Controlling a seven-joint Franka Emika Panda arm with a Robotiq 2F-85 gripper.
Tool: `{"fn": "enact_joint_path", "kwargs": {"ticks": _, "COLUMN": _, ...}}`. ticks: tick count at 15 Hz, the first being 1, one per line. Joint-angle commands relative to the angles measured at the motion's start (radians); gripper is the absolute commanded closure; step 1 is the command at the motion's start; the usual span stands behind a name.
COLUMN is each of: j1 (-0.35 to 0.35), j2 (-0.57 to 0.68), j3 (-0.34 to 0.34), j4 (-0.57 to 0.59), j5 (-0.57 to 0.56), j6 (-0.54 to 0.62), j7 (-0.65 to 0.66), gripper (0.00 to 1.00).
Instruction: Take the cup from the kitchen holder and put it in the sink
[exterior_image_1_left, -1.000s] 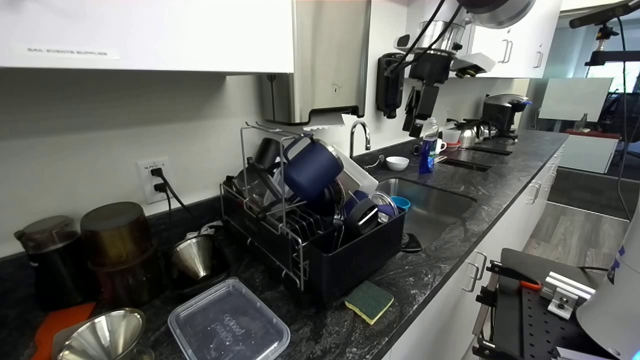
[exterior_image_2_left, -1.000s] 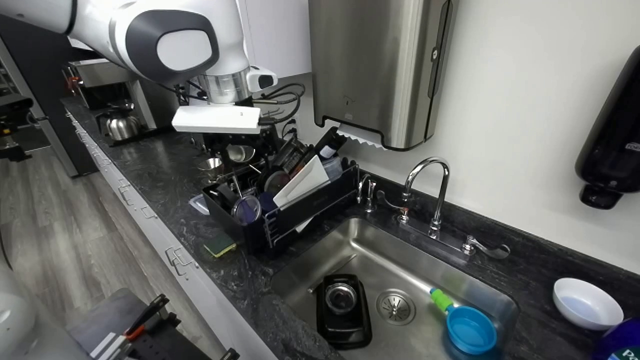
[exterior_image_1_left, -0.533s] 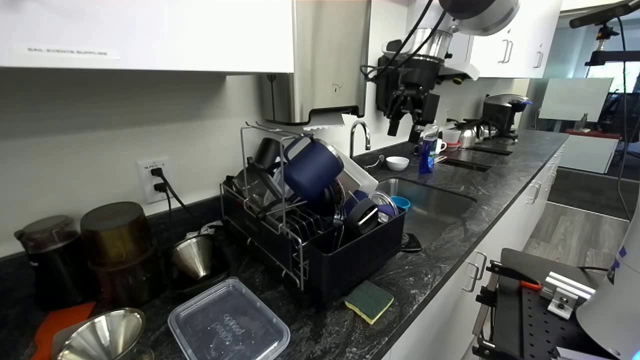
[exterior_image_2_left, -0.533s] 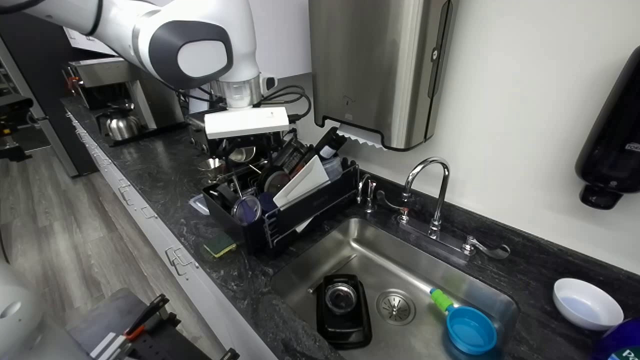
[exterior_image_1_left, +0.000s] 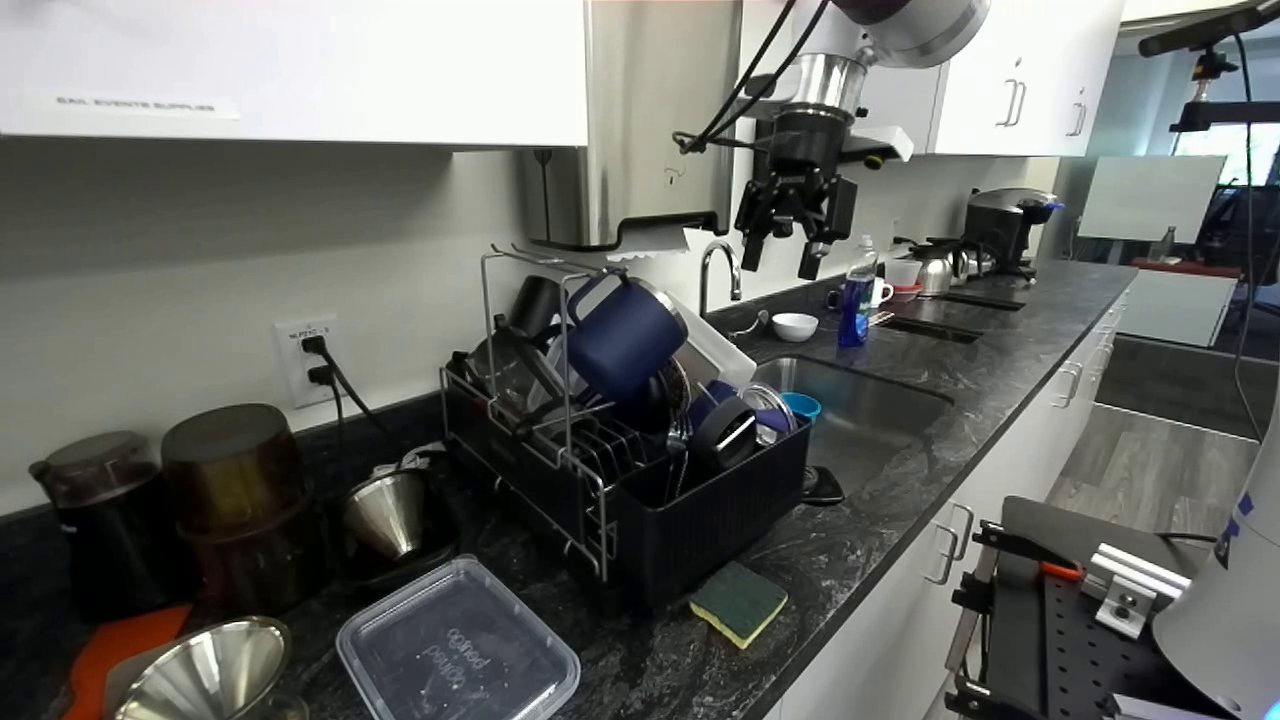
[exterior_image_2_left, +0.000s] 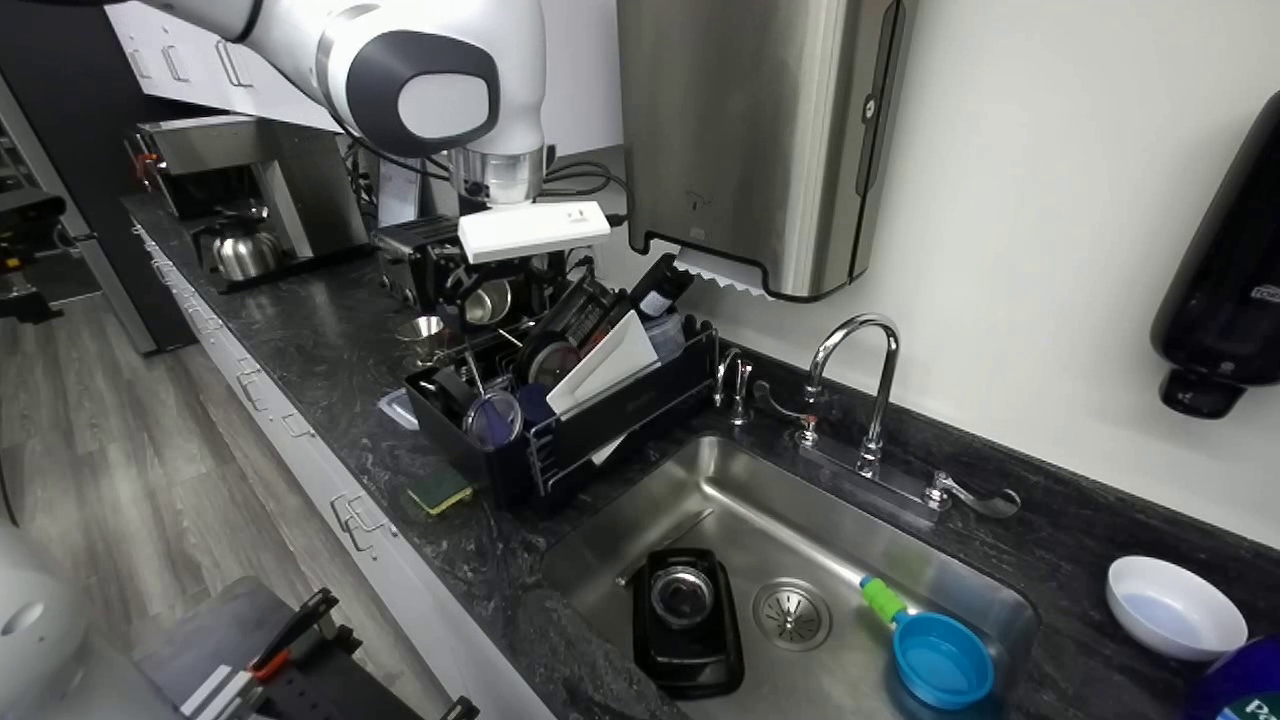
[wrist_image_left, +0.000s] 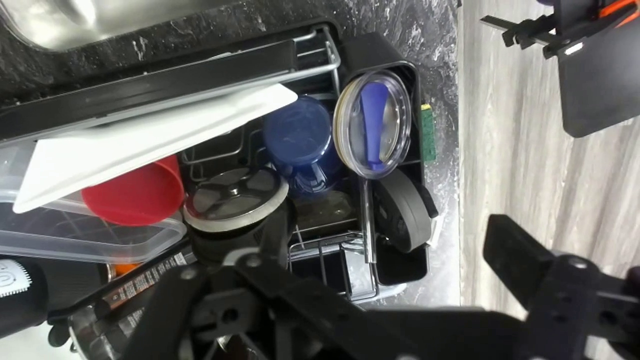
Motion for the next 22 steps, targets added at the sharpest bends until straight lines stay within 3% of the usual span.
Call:
{"fn": "enact_joint_path", "kwargs": {"ticks": 1, "j1": -0.037, "j2": 0.002, "j3": 0.035, "j4": 0.002, "j5": 0.012, "j6": -0.005, "j7": -0.009, "gripper": 0.00}}
{"fn": "enact_joint_path", "kwargs": {"ticks": 6, "j1": -0.037, "j2": 0.001, "j3": 0.035, "j4": 0.002, "j5": 0.012, "j6": -0.005, "j7": -0.009, "gripper": 0.00}}
{"fn": "enact_joint_path", "kwargs": {"ticks": 10, "j1": -0.003, "j2": 0.064, "j3": -0.012, "j4": 0.048, "j5": 0.152, "j6": -0.037, "j7": -0.250, "gripper": 0.00}}
{"fn": "enact_joint_path", "kwargs": {"ticks": 14, "j1": -0.028, "j2": 0.130, "j3": -0.010, "j4": 0.079, "j5": 0.281, "j6": -0.086, "j7": -0.462, "gripper": 0.00}}
{"fn": "enact_joint_path", "kwargs": {"ticks": 22, "j1": -0.078, "j2": 0.198, "j3": 0.034, "j4": 0.118, "j5": 0.447, "j6": -0.185, "j7": -0.644, "gripper": 0.00}}
